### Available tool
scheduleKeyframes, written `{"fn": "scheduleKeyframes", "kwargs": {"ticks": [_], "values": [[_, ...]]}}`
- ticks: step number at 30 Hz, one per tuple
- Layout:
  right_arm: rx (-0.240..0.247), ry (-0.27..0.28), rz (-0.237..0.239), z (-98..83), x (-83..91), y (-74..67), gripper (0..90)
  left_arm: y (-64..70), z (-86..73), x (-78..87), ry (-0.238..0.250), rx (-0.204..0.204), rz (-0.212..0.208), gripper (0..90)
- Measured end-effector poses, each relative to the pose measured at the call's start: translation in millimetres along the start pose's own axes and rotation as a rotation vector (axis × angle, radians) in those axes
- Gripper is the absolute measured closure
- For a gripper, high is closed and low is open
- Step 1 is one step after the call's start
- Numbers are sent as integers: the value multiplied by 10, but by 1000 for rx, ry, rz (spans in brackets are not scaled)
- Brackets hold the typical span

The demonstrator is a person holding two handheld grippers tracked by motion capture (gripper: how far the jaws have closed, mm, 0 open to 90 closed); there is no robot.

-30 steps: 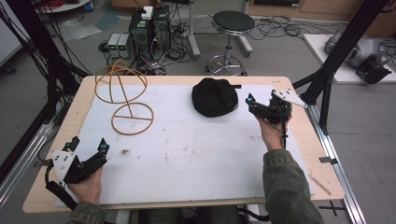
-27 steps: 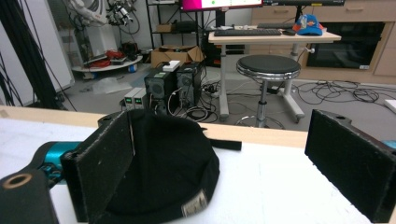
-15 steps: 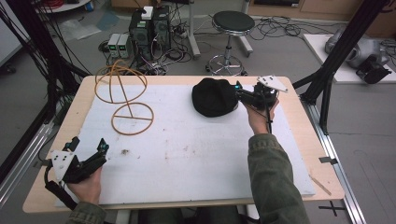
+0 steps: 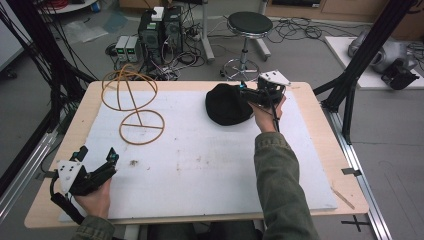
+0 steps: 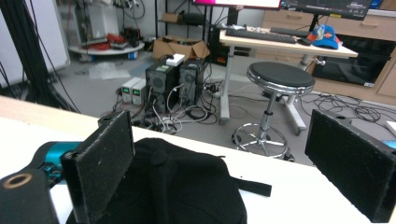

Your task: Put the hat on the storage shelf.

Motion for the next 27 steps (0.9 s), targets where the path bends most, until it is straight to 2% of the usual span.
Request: {"fn": "scheduleKeyframes", "kwargs": {"ticks": [6,7,11,15,16,17,18,19,21,24,26,27], "values": [[33,-8,13,90,-137,-130,73,-10,-8,8,-4,-2,-1,130],[37,-28,29,122,-201,-183,73,-15,-10,7,-5,0,0,129],[45,-38,50,134,-263,-244,73,-40,-21,1,-10,1,1,129],[60,-106,76,40,-380,-322,74,-56,-20,8,-6,4,5,129],[60,-106,76,40,-380,-322,74,-58,-19,9,-6,4,6,129],[80,-155,89,-30,-436,-378,74,-59,-19,9,-8,3,5,129],[80,-155,89,-30,-436,-378,74,-58,-20,6,-8,3,5,129],[120,-189,89,-92,-488,-436,74,-58,-20,5,-11,3,2,130],[138,-215,94,-144,-531,-475,74,-54,-18,5,-9,2,-2,129],[116,-276,91,-238,-601,-485,86,-52,-14,15,-10,-3,-4,129],[96,-330,97,-301,-626,-465,163,-53,-15,16,-11,-4,-4,129],[90,-342,91,-320,-635,-454,163,-54,-15,17,-12,-2,-3,130]]}}
Point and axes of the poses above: each handheld gripper's, and its own axes: x roughly backward along the jaws, z roughly out of its top, y roughly to its right, the point moved 4 cm from there along -x, roughly forward along the jaws, and after that the axes turned 6 degrees about -y, right-handed, at the moved point
